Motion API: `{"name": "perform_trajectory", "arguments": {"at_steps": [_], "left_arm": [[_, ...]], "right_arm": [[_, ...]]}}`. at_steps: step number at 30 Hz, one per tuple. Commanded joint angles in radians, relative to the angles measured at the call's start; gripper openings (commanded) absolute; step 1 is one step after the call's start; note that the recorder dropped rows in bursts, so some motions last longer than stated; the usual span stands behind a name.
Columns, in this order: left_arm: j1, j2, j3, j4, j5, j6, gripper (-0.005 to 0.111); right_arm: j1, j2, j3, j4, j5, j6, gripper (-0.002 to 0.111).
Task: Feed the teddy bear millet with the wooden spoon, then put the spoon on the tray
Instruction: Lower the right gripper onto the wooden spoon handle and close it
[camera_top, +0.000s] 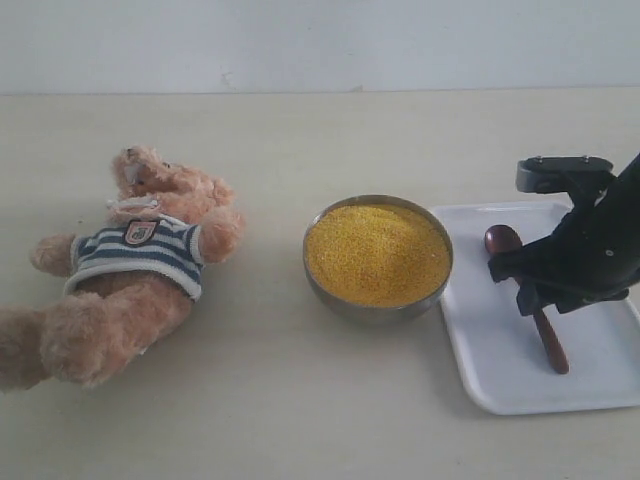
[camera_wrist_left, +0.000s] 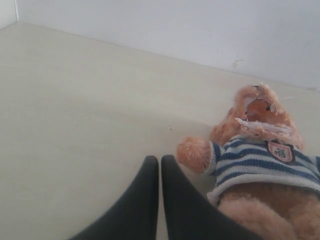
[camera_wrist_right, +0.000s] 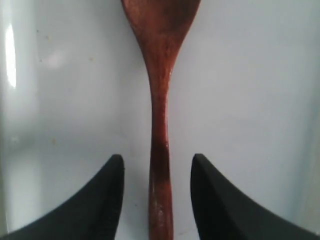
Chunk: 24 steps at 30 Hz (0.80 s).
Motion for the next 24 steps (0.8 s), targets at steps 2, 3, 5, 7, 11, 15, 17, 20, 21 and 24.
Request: {"name": "perform_trajectory", "arguments": {"at_steps": [2, 3, 5, 7, 11, 15, 17, 20, 21, 24], "left_arm": [[0.002, -0.003, -0.004, 0.003, -0.008, 0.003, 0.004], [0.002, -0.003, -0.004, 0.003, -0.008, 0.003, 0.004], [0.002, -0.003, -0.004, 0.003, -0.008, 0.003, 0.004], [0.002, -0.003, -0.004, 0.003, -0.008, 0.003, 0.004], [0.002, -0.003, -0.004, 0.003, -0.008, 0.003, 0.004], [0.002, -0.003, -0.004, 0.003, -0.008, 0.003, 0.004], [0.002, -0.003, -0.004, 0.003, -0.008, 0.003, 0.004], [0.002, -0.003, -0.004, 0.003, -0.008, 0.003, 0.004], [0.002, -0.003, -0.004, 0.003, -0.008, 0.003, 0.004], [0.002, -0.003, -0.004, 0.003, -0.008, 0.003, 0.004]], "right_arm": [[-0.003, 0.005, -0.004, 0.035, -0.055, -0.029, 0.04], [-0.003, 0.007, -0.004, 0.035, -0.059, -0.029, 0.04], [-0.003, 0.019, -0.004, 0.035, -0.065, -0.034, 0.04], [-0.003, 0.032, -0.004, 0.035, -0.07, -0.034, 0.04], [-0.003, 0.056, -0.004, 0.035, -0.063, -0.03, 0.04], [-0.003, 0.069, -0.004, 0.035, -0.061, -0.03, 0.04], [-0.003, 0.076, -0.004, 0.035, -0.061, -0.03, 0.04], [-0.003, 0.086, -0.004, 0.035, -0.06, -0.025, 0.04], [-0.003, 0.088, -0.004, 0.033, -0.056, -0.022, 0.038], [-0.003, 0.091, -0.004, 0.029, -0.045, -0.022, 0.029]]}}
